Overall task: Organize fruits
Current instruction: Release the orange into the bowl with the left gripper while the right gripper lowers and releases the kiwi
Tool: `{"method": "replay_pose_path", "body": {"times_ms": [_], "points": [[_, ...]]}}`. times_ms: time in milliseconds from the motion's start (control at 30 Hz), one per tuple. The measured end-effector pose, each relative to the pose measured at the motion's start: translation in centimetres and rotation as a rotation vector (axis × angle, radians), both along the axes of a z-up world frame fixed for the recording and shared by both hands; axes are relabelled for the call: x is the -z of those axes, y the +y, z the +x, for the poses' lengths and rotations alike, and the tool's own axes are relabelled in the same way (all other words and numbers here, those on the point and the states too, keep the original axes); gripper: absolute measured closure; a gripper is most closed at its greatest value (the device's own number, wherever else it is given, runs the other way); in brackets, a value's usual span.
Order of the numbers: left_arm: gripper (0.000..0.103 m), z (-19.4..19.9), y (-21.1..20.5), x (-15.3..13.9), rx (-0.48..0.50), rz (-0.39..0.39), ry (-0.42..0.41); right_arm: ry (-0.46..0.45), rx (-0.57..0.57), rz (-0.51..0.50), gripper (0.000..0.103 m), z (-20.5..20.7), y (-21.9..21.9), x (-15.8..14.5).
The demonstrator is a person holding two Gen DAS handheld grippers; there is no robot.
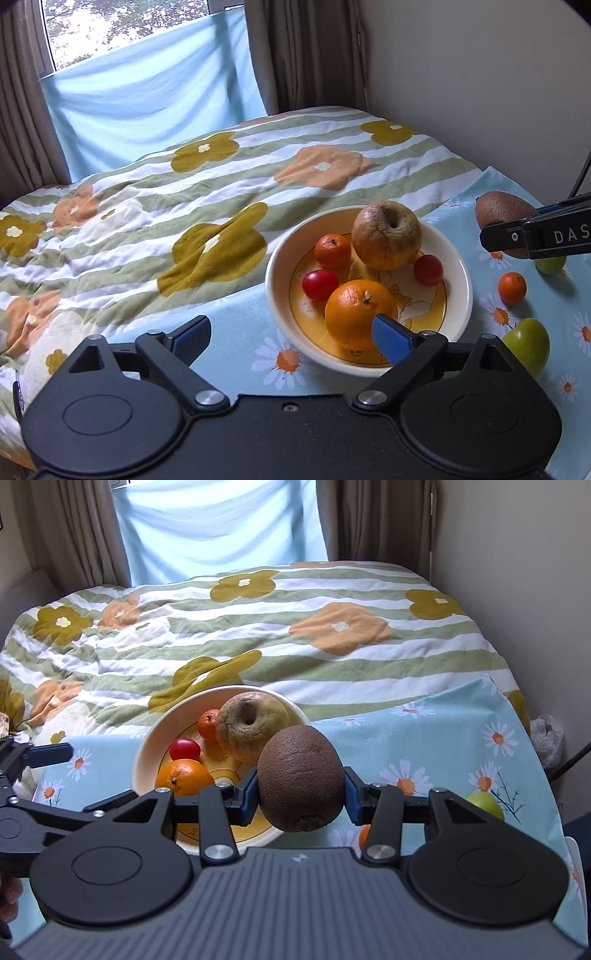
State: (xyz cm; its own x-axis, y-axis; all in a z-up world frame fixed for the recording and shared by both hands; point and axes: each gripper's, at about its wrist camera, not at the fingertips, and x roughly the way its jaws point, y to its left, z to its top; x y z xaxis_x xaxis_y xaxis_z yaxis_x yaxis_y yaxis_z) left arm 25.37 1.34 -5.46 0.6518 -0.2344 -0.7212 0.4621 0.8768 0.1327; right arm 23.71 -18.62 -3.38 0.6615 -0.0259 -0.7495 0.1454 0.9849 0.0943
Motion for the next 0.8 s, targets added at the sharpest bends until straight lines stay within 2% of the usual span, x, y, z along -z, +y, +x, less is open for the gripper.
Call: {"method": "replay_pose_path", "body": {"times_ms": [267,533,800], "points": [[0.006,-1.9,2.6,-0.3,-0.105,0.009,-0.023,0.033,-0.084,0.011,0.042,1.3,2.1,2.0],[0.006,-3.3,3.9,0.0,-0.154,0.007,-0.028,0.078,-0.172,-0.03,0.042,2.5,4.1,4.8],[0.006,-4.0,3.9,0.6,-0.173,0.005,-0.019,0.105,-0.208,-0.056,0.042,3.2,4.5,6.4]]}}
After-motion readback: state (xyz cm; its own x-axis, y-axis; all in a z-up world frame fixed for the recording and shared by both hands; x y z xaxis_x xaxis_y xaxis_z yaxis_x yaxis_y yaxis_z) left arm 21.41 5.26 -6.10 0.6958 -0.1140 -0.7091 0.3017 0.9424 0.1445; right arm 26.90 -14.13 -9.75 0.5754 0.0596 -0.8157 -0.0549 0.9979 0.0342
